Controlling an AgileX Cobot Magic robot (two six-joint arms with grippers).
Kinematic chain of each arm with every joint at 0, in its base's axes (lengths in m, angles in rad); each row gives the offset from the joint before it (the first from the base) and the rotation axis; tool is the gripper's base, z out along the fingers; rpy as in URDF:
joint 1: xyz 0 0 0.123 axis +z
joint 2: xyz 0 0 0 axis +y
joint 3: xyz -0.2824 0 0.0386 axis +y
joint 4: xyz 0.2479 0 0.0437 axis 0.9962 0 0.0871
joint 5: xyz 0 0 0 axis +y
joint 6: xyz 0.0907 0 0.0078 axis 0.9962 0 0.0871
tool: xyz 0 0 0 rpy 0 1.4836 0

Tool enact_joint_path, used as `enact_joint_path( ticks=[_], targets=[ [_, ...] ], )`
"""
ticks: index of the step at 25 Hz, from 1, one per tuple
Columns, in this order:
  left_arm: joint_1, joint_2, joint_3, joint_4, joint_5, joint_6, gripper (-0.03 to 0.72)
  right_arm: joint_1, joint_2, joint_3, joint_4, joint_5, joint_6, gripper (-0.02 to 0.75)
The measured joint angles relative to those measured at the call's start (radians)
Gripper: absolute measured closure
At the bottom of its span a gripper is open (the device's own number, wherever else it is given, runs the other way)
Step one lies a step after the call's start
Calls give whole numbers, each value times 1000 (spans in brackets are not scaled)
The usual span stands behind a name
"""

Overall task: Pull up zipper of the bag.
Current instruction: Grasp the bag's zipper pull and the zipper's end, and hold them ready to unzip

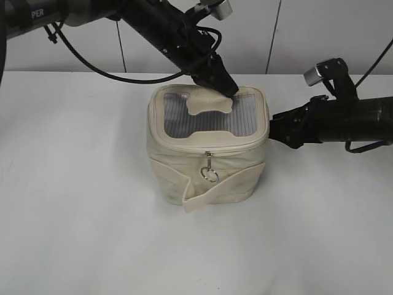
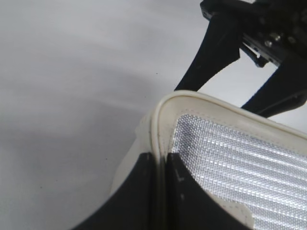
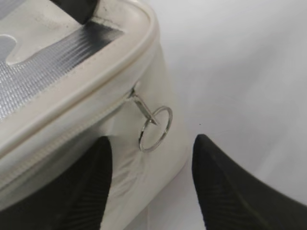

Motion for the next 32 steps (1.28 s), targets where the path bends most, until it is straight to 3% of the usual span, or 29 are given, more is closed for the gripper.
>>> enact_joint_path(
  ticks=[6,8,11,13,19,32],
  targets=[
    [0,0,0,4,-5,0,649,58,21,-44,2,-105,12,335],
    [1,0,0,5,-4,0,649,74,43,-69,2,-120,29,414],
    [1,0,0,6,-5,0,649,85,62,-95,0,-121,45,633],
    [1,0,-1,7,-6,0,649,85,63,-103,-3,-125,57,719],
    [1,0,-1,9,-9,-2,649,85,20,-60,-1,-188,104,729],
    [-1,0,-1,12,-12,-53,649,85,-218,209,20,-197,151,729]
  ],
)
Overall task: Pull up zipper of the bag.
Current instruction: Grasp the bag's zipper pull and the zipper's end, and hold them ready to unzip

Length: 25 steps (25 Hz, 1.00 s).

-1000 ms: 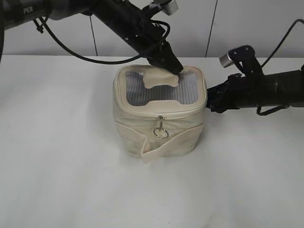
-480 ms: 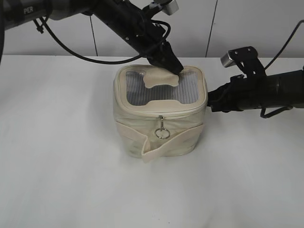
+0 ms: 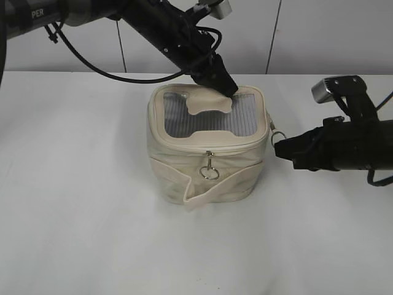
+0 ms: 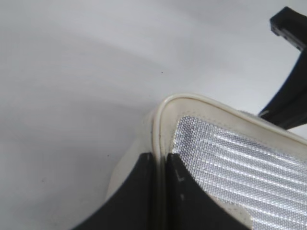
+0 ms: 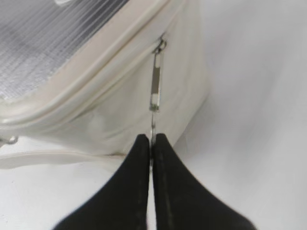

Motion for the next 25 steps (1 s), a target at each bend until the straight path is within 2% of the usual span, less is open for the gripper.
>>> enact_joint_path(
  ticks=[6,11,15,20,22,25],
  targets=[
    [-2,0,0,4,-2,-38,651,4,-133,131,-3,19,66,729],
    [-3,0,0,8,-17,-124,652,21,-172,163,-135,135,208,729],
    [-19,-1,0,25,-43,-214,652,124,-165,156,-108,137,237,729],
    [-42,-3,0,50,-75,-270,652,319,-103,45,-40,66,253,729],
    [-46,-3,0,56,-83,-286,652,368,-58,-12,-34,45,275,729],
    [-48,-3,0,59,-86,-298,652,384,-19,-44,-28,41,314,729]
  ],
)
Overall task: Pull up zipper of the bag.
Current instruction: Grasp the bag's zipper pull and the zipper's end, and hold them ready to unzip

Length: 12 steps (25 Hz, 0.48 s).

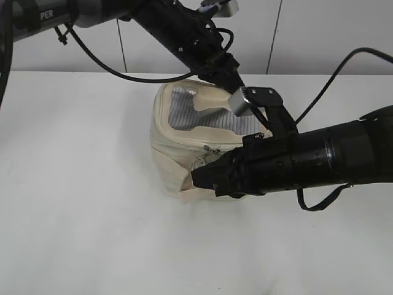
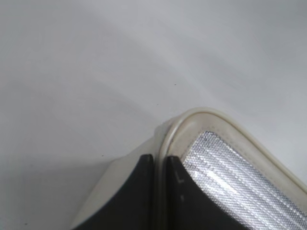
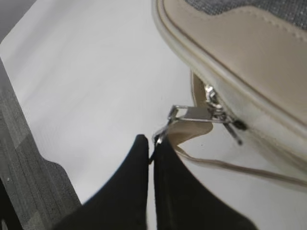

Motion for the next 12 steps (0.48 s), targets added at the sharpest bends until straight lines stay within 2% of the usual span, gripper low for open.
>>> enact_joint_path(
  ticks=[3,4,6,8,10,12],
  targets=[
    [-1,-1,0,2,-1,-19,643,-3,5,-3,-45,-10,74,720],
    [-1,-1,0,1,-3,-23,617,-7,1,-3,-78,-5,115,694],
    [-1,-1,0,-5,-18,-34,521,-14,-13,-3,-186,20,217,580],
    [1,-3,0,-14,-21,-37,408,-19,-39,-3,-313,37,350,404],
    [2,-16,1,-11,-11,-47,377,-23,-83,-3,-465,40,481,292],
    [2,-45,3,20,-3,-72,398,-23,-133,-3,-592,45,631,253]
  ],
)
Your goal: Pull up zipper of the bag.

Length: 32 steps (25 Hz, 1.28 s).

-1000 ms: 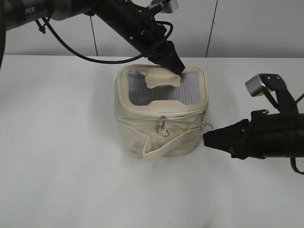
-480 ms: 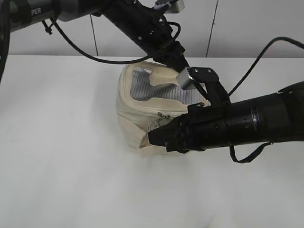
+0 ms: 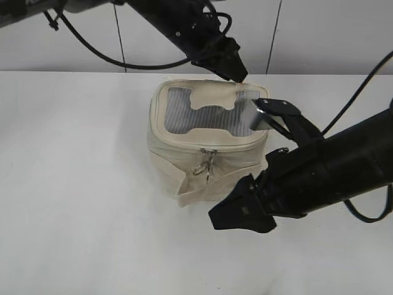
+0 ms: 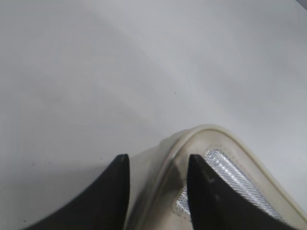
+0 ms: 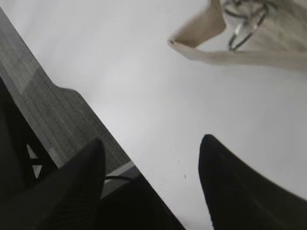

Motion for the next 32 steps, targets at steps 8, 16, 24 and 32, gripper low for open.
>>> enact_joint_path(
  ticks=[8,16,24,32],
  targets=[
    [11,-248,126,99,35,-93,435,-1,-349,0,-620,61,705,252],
    [11,-846,721,226,-138,-226,449,-1,-766,3,-1078,481,1050,252],
    [11,-1660,1322,351,-151,-363,301,-1,-1210,63,-1162,662,1063,252],
    [11,-2226,1557,563,38,-571,216,-1,-1485,139,-1162,631,1060,252]
  ],
)
